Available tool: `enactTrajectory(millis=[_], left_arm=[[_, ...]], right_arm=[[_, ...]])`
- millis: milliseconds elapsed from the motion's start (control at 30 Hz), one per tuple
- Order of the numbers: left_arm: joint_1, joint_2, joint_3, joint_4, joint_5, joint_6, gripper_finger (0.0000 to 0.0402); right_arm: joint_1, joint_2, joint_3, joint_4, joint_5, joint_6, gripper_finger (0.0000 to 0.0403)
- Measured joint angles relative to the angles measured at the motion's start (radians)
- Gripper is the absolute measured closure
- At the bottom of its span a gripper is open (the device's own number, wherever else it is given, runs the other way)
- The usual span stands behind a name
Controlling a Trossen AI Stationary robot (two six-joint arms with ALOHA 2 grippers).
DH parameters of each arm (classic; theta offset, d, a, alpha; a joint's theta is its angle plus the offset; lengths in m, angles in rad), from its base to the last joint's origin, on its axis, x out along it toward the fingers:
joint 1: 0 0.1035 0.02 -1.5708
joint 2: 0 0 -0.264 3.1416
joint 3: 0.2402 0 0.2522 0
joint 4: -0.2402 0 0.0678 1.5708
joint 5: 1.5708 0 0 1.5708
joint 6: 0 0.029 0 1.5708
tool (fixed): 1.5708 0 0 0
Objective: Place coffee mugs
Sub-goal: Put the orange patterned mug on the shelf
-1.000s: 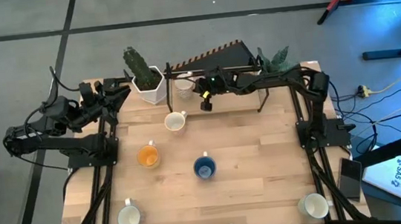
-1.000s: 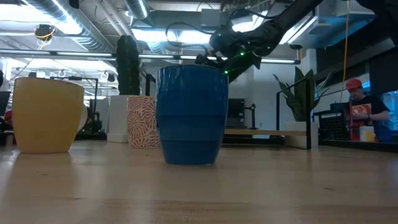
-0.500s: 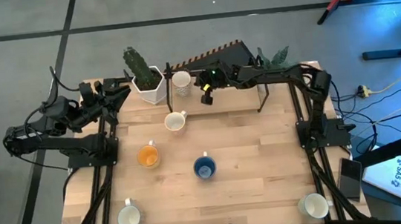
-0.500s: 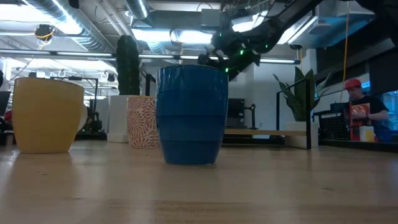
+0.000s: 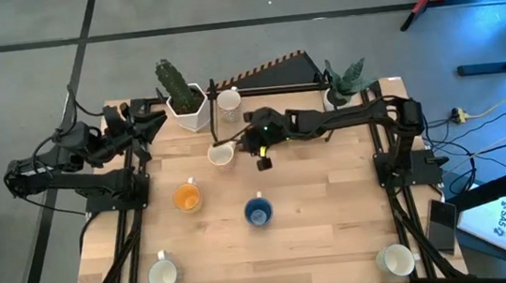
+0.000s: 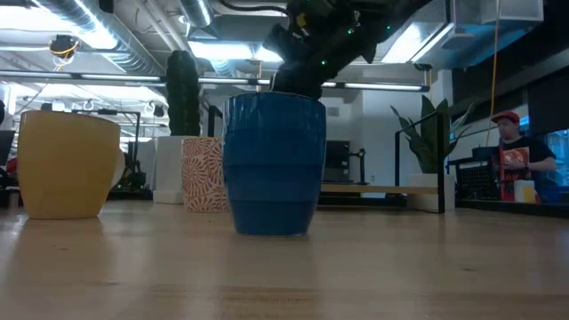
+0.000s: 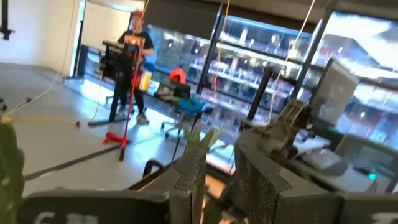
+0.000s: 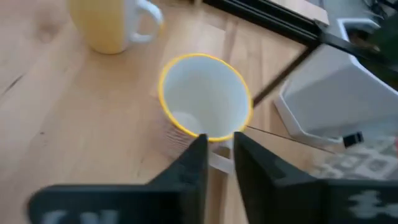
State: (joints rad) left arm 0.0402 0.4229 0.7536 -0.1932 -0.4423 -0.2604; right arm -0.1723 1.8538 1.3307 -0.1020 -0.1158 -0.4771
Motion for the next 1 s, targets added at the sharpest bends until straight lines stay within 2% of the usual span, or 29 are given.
enactTrajectory(millis=[167, 300, 500, 800, 1000], left_arm=[[0.0, 0.002, 0.0, -0.055, -0.002, -0.044, 0.0321], [0.0, 0.002, -0.001, -0.059, -0.002, -0.048, 0.0321], [0.0, 0.002, -0.001, -0.061, -0.008, -0.044, 0.0321], [0.0, 0.002, -0.001, -0.063, -0.008, -0.017, 0.0321], [0.0, 0.002, -0.001, -0.067, -0.009, -0.018, 0.0321]], right_arm=[[0.045, 0.017, 0.099, -0.067, 0.022, -0.135, 0.0238], [0.071, 0.072, 0.215, -0.147, 0.044, -0.243, 0.0204], [0.067, 0.16, 0.335, -0.28, 0.019, -0.347, 0.0212], [0.068, 0.256, 0.348, -0.318, 0.011, -0.422, 0.0216], [0.068, 0.3, 0.348, -0.317, 0.07, -0.447, 0.0217]])
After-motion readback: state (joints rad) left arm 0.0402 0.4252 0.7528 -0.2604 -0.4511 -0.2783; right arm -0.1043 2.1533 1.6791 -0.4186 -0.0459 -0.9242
